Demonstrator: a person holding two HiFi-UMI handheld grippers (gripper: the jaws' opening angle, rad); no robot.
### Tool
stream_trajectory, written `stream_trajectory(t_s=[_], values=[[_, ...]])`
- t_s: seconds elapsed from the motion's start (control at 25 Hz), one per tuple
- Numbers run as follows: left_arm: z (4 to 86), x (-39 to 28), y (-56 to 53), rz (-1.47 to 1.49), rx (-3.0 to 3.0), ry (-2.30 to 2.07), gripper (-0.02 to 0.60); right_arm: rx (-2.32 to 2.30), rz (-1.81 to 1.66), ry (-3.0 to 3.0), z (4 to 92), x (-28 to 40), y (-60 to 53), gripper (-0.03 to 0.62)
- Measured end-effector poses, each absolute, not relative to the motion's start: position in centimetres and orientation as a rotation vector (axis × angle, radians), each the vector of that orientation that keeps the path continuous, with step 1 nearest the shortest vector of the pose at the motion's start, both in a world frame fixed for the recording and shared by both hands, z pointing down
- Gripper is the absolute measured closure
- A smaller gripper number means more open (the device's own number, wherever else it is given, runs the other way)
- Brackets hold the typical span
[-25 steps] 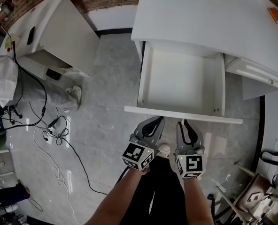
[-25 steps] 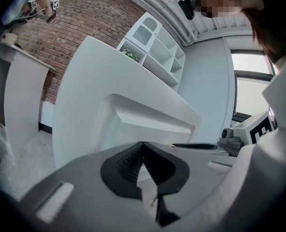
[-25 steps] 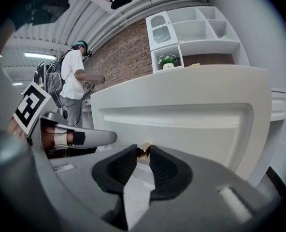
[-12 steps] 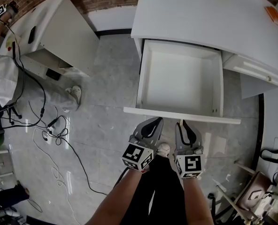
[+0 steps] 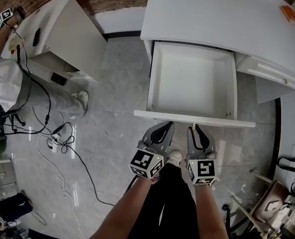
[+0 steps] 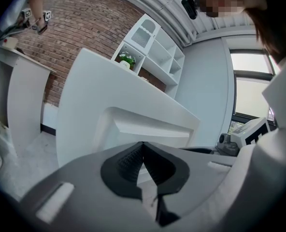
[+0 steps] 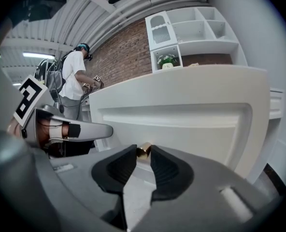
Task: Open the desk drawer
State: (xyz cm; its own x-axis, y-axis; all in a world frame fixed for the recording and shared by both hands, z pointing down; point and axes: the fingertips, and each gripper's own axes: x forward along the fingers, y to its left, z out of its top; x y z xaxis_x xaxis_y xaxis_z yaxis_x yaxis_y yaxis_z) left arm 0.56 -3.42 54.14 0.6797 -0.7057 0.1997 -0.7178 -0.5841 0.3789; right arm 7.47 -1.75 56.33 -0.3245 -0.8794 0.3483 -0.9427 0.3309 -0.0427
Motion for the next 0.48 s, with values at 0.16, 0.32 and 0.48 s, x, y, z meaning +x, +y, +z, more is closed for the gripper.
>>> stream_trajectory(t_s=[0.16, 0.32, 0.48], values=[[53.4, 0.1, -2.9, 0.048, 2.471, -1.119, 0.578, 1.615, 0.354, -2.363, 55.6, 7.7, -1.0, 0.506], [51.8, -0.3, -2.2, 0.039, 2.484, -1.126, 0.578, 1.646, 0.353, -2.412, 53.1, 8.0, 0.2, 0.510], [49.5, -0.6, -1.7, 0.014, 2.507, -1.137, 0.578, 1.688, 0.297, -2.455, 49.5, 8.4, 0.7, 0.556]])
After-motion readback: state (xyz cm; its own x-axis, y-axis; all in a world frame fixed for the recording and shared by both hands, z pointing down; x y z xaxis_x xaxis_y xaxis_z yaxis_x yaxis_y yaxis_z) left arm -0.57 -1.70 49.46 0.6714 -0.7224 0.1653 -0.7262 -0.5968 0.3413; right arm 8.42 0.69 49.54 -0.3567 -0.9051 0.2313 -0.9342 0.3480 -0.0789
